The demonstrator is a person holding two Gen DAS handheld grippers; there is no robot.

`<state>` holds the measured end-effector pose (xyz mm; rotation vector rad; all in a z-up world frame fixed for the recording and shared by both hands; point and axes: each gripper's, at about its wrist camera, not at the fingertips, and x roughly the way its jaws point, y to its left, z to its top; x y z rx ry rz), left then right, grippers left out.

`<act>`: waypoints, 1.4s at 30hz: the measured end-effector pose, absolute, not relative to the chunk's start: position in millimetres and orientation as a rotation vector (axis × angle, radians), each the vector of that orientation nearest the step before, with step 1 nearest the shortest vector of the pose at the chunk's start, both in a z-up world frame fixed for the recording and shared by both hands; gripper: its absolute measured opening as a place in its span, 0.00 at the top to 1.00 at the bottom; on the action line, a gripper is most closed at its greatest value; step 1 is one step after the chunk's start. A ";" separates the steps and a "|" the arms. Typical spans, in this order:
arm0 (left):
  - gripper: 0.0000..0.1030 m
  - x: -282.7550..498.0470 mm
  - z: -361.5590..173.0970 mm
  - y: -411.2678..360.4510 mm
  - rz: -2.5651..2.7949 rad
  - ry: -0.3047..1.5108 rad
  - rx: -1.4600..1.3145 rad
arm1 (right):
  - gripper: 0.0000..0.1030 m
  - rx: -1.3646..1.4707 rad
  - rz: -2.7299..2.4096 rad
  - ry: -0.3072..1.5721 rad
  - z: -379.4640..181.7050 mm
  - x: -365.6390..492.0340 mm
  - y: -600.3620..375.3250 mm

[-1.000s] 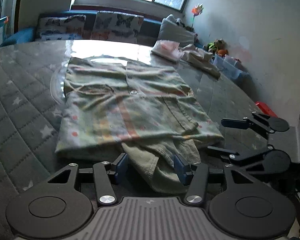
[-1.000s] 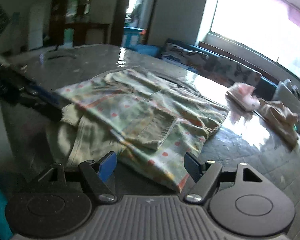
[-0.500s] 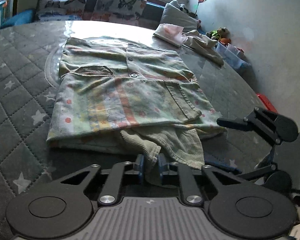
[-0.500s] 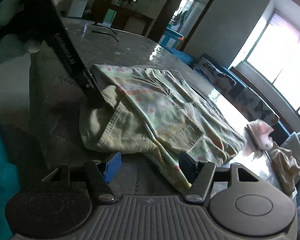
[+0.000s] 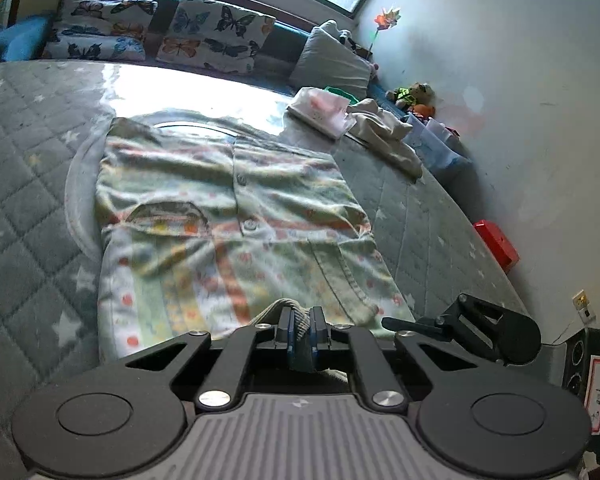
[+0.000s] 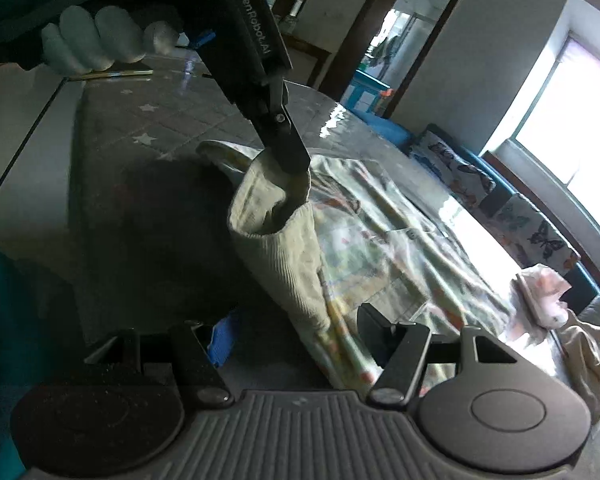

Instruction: Fold clothes

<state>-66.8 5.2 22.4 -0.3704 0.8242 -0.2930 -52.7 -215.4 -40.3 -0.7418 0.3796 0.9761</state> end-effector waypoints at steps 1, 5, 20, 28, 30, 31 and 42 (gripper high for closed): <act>0.92 -63.6 22.3 5.7 -0.301 0.826 -0.369 | 0.42 -0.736 0.978 0.380 -40.3 -50.9 -214.4; 0.91 -56.8 22.0 8.7 -0.316 0.824 -0.353 | 0.63 -0.583 1.002 0.456 -31.6 -30.1 -208.6; 0.32 -113.1 16.4 0.5 -0.256 0.646 0.104 | 0.90 -0.220 0.982 0.632 5.5 33.3 -212.0; 0.55 -107.7 -16.2 -20.3 -0.253 0.591 0.409 | 0.91 -0.202 0.962 0.625 5.2 31.0 -210.3; 0.73 -104.7 -23.4 -18.9 -0.250 0.592 0.445 | 0.92 -0.199 0.959 0.619 5.0 28.4 -210.5; 0.81 -103.2 -25.5 -17.3 -0.248 0.595 0.451 | 0.92 -0.199 0.958 0.615 4.7 26.9 -210.6; 0.93 -145.0 2.5 -14.9 -0.303 0.541 0.381 | 0.95 -0.213 1.029 0.529 21.5 -11.4 -232.9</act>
